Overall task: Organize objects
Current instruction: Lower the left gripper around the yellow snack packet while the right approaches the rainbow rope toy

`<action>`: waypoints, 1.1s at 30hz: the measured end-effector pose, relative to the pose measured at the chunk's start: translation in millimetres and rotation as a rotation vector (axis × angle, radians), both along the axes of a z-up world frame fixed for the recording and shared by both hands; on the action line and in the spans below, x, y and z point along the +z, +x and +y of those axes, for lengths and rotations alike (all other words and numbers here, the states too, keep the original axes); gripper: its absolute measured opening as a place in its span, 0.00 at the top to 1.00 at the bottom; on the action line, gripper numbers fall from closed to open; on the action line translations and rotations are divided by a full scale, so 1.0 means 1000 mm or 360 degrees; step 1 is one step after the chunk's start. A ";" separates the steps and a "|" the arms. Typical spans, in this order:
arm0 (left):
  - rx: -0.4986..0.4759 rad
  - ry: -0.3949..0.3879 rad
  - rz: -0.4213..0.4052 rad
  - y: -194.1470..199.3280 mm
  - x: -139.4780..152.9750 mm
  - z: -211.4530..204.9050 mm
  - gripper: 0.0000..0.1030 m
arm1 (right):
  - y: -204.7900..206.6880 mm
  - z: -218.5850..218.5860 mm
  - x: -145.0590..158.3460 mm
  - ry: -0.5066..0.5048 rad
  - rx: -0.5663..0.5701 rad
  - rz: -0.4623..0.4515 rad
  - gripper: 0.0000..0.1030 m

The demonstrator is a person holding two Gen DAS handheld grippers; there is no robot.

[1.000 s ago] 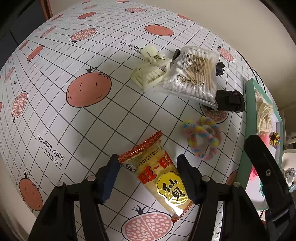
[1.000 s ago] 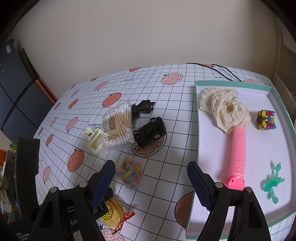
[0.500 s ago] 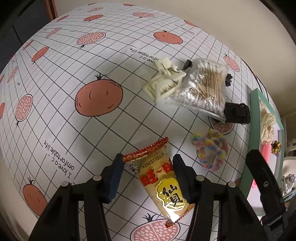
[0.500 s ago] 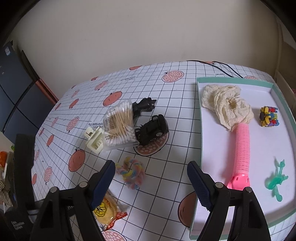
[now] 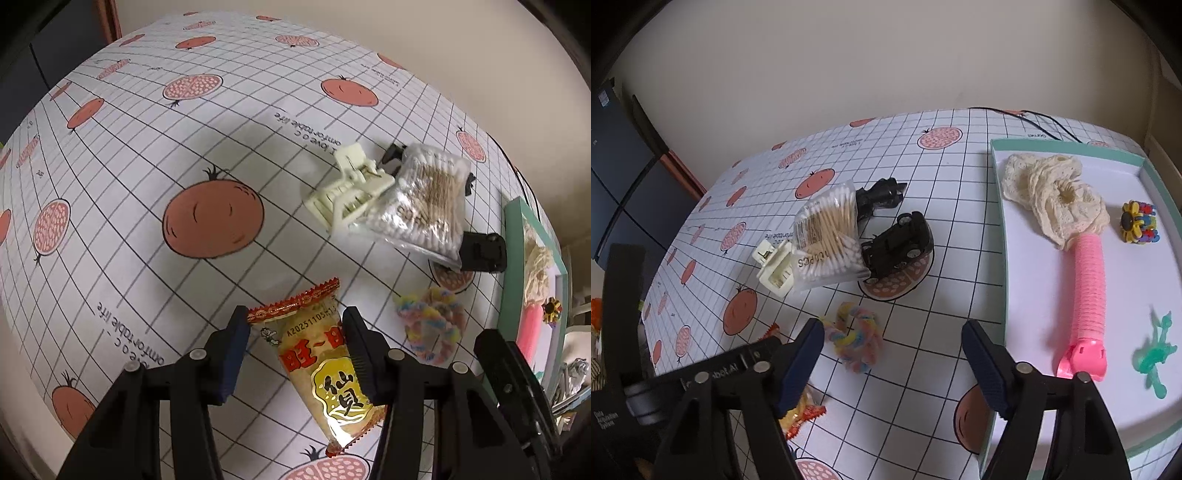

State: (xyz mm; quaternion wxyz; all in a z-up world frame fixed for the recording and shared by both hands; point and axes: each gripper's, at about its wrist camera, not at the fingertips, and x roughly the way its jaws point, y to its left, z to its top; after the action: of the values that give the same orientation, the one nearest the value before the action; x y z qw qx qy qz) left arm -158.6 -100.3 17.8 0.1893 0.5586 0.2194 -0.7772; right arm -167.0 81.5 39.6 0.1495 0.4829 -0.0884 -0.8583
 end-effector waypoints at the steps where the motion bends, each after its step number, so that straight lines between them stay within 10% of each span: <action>1: -0.0001 -0.0009 0.0003 -0.001 0.000 -0.001 0.48 | 0.000 -0.001 -0.001 0.0002 0.0003 -0.0005 0.27; 33: -0.0032 0.0044 -0.0011 -0.011 -0.007 -0.014 0.34 | -0.002 -0.031 -0.024 0.0058 0.0078 -0.0071 0.63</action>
State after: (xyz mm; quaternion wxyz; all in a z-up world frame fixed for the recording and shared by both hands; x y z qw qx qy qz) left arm -169.7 -114.1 10.8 0.1746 0.5660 0.2238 -0.7740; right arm -169.2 50.3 15.4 0.1597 0.5066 -0.0641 -0.8449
